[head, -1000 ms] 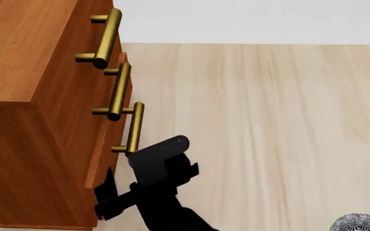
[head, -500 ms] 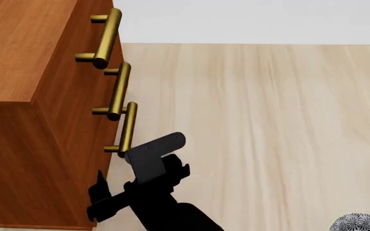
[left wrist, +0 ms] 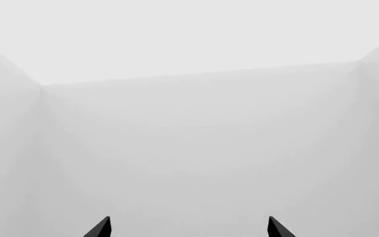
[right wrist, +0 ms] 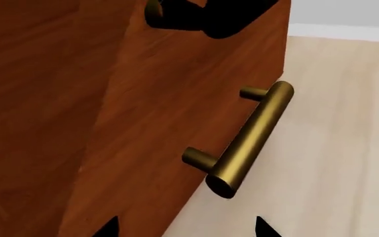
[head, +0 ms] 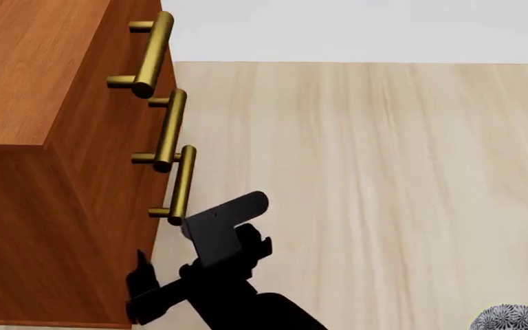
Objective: Close the bottom drawer of the cabinet and open the top drawer.
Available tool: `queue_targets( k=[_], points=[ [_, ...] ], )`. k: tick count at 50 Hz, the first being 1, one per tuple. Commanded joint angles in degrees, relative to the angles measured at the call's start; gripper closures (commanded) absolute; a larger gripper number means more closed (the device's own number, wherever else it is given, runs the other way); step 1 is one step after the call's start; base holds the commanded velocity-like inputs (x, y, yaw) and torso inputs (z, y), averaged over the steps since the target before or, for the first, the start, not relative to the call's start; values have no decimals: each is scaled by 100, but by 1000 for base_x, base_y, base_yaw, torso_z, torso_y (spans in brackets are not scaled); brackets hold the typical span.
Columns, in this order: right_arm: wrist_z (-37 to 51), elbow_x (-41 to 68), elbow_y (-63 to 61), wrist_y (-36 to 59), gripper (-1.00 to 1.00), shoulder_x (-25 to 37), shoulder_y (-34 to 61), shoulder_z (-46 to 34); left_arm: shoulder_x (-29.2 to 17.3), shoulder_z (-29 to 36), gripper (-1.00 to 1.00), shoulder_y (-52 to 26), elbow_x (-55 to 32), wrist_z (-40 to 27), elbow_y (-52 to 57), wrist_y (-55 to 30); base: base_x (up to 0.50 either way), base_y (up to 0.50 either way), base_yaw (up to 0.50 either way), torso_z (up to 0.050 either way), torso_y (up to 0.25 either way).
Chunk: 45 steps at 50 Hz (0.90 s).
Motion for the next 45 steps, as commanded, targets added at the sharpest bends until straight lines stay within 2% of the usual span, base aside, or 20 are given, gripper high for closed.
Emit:
queue_targets(
  k=[1,8,16,27,45],
  points=[
    [527,-277,-1468,-95,-100,734,-106,-254,42,116,-100,-42,8,-34,-12,33,0,0,0,0,0],
    [1239,-450,-2619,-99,-100,1421,-93,-331,75,154,-100,-74,-22,-58,-12,51,0,0,0,0,0],
    [1747,-548,-3380,-126,-100,2017,-101,-333,102,204,-100,-74,-18,-63,-35,107,0,0,0,0,0],
    [2316,-225,-4287,-498,-100,2790,-172,104,139,309,-100,-87,20,-58,-93,181,0,0,0,0,0],
    [2392,1093,-5597,-966,-100,3331,-48,1026,109,351,-100,-196,-94,-164,-26,85,0,0,0,0,0]
  ],
)
